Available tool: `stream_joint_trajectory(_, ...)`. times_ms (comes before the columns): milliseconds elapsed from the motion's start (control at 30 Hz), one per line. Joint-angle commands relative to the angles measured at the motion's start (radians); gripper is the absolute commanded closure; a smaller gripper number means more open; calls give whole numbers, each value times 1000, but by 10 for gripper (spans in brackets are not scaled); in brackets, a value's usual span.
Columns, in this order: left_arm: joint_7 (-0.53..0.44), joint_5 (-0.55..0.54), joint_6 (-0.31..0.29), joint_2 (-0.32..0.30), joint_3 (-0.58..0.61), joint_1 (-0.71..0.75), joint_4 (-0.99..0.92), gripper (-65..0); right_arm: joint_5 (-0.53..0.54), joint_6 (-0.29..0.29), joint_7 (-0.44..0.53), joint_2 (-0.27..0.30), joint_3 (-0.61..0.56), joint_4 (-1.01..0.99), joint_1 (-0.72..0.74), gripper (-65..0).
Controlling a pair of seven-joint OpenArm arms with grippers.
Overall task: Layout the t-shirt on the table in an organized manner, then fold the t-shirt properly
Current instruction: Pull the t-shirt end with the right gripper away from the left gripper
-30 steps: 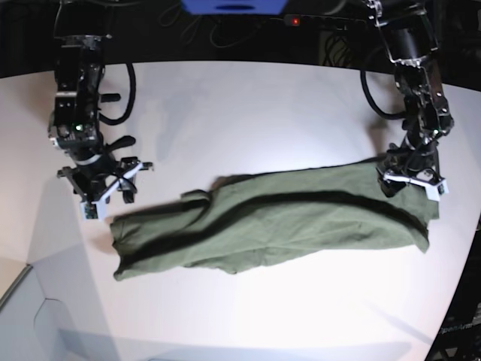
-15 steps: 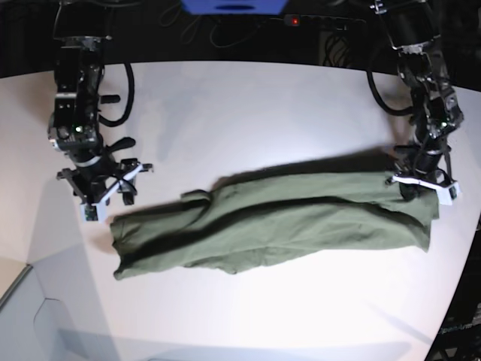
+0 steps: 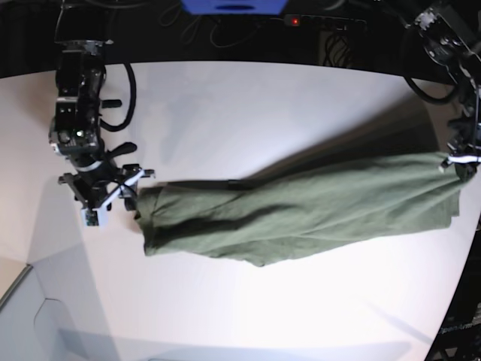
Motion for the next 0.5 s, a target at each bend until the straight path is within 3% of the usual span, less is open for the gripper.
stream_joint_trajectory(0, -11, -12, 1, -11, -3, 8, -1, -2, 5, -2, 23, -8, 1, 0, 30, -311)
stream_joint_trajectory(200, -12, -12, 1, -5, -7, 37, -15, -2, 6, -2, 17, -60, -18, -40, 6, -311)
stream_joint_trajectory(467, -12, -12, 1, -3, -9, 42, -23, -2, 6, -2, 24, -86, -90, -22, -53, -311)
